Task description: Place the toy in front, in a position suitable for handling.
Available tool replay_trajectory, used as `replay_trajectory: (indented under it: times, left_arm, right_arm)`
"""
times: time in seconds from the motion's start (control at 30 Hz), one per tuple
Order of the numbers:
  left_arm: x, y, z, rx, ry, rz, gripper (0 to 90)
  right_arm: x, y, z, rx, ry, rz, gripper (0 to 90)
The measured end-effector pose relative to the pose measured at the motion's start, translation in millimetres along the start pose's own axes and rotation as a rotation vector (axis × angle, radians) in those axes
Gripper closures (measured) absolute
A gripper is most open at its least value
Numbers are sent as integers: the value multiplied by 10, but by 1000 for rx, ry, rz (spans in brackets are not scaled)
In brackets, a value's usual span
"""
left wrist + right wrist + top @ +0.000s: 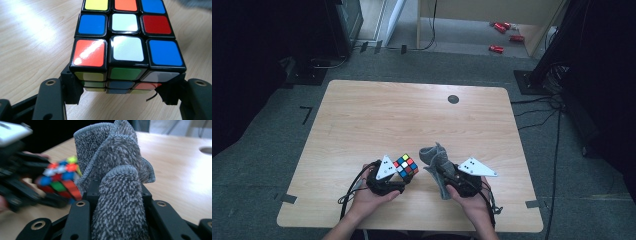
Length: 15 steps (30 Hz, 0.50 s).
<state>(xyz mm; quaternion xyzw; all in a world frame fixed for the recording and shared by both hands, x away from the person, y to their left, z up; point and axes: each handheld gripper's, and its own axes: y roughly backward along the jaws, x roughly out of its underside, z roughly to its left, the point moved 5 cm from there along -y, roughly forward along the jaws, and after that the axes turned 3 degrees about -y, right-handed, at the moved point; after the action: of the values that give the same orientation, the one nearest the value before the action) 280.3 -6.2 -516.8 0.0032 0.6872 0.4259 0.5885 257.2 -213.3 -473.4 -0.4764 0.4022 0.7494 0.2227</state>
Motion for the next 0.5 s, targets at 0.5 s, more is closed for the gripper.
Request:
replay_trajectory:
  times: [0.5]
  left_arm:
    - [-81,41,-189,33,-86,-8,345]
  right_arm:
    - [-22,-127,328,-130,-56,37,628]
